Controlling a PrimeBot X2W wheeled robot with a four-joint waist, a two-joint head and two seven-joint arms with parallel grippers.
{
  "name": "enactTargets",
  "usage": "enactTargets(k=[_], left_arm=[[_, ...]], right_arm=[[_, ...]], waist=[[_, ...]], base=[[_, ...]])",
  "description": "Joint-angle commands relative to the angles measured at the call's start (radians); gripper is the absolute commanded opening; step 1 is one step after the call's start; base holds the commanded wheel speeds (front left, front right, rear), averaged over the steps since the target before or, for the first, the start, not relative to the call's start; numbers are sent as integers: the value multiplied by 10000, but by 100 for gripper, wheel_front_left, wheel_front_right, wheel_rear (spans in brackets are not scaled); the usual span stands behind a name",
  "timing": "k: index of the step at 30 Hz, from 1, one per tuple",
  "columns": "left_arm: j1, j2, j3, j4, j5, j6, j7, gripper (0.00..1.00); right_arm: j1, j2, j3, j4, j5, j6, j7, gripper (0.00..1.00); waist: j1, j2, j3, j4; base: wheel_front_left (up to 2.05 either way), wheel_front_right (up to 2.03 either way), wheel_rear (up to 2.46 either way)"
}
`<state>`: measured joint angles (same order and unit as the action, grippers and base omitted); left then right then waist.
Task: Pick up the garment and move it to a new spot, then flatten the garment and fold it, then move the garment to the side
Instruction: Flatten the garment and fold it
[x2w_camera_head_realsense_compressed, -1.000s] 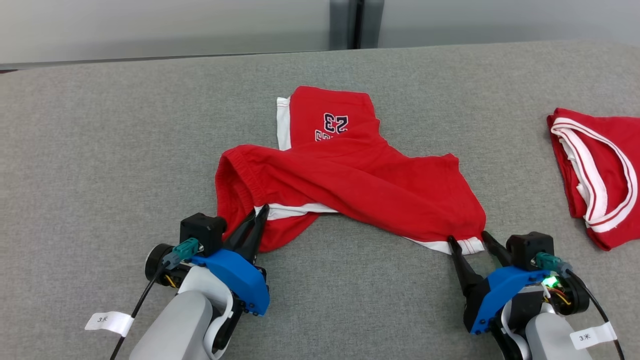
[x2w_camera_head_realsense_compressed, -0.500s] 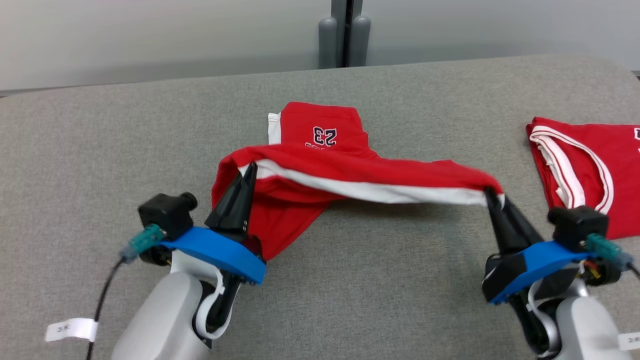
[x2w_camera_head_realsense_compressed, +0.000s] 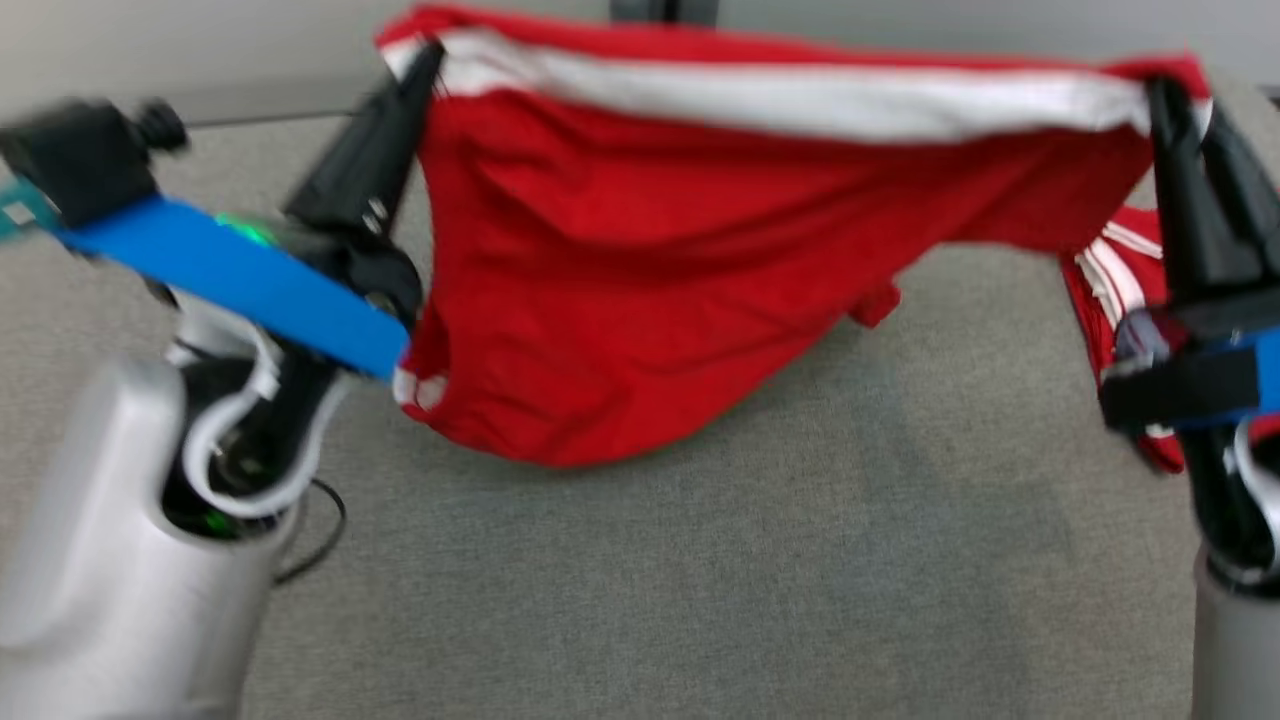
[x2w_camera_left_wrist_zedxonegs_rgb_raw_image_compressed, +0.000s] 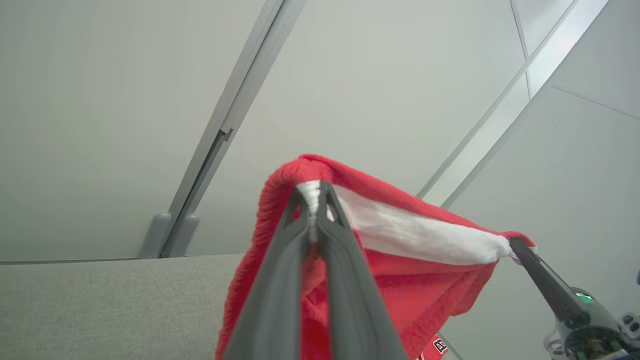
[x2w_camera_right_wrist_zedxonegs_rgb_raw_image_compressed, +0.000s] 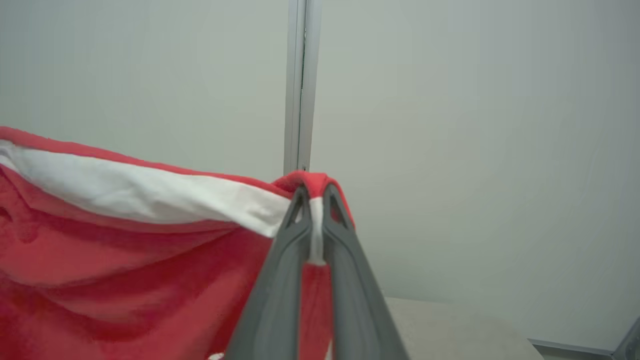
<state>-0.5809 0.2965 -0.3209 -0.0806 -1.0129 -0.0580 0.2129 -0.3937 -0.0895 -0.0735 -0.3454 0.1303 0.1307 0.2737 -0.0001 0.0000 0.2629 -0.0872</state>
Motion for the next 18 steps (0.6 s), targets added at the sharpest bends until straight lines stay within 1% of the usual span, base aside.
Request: enactTargets(k=[1, 4, 6, 7, 9, 11, 14, 16, 18], left_arm=[[-665, 76, 226, 96, -209, 260, 356, 0], [-1899, 230, 591, 525, -292, 580, 701, 0], [-2667, 161, 745, 1121, -377, 508, 715, 0], [-2667, 161, 745, 1121, -377, 508, 715, 0], [-3501, 199, 895, 1823, -223, 458, 580, 0], [-4439, 172, 1044, 2431, 33, 363, 193, 0], [-5652, -21, 1237, 3218, 443, 207, -701, 0], [-6232, -108, 1283, 3702, 705, 17, -1318, 0], [-6715, -248, 1316, 4079, 875, -174, -1933, 0]], right_arm=[[-919, -190, 70, 347, 151, 1, 81, 0], [-2566, -668, 368, 1510, 207, 1, 27, 0], [-3719, -912, 660, 2559, 118, 1, -214, 0], [-3719, -912, 660, 2559, 118, 1, -214, 0], [-4921, -1006, 921, 3561, 24, 0, -628, 0], [-6148, -984, 1011, 4408, -66, -2, -1355, 0], [-7609, -953, 851, 5479, -344, -6, -2448, 0], [-8340, -877, 679, 6113, -607, -8, -3157, 0], [-8801, -846, 510, 6673, -762, -11, -3585, 0]], waist=[[1, 0, 493, 71], [1, 0, 1252, -56], [1, 0, 1665, -97], [1, 0, 1665, -97], [1, 0, 2013, -187], [1, 0, 2326, -274], [1, 0, 2679, -266], [1, 0, 2761, -268], [1, 0, 2808, -264]], base=[[0, 0, 0], [0, 0, 0], [0, 0, 0], [0, 0, 0], [0, 0, 0], [0, 0, 0], [0, 0, 0], [0, 0, 0], [0, 0, 0]])
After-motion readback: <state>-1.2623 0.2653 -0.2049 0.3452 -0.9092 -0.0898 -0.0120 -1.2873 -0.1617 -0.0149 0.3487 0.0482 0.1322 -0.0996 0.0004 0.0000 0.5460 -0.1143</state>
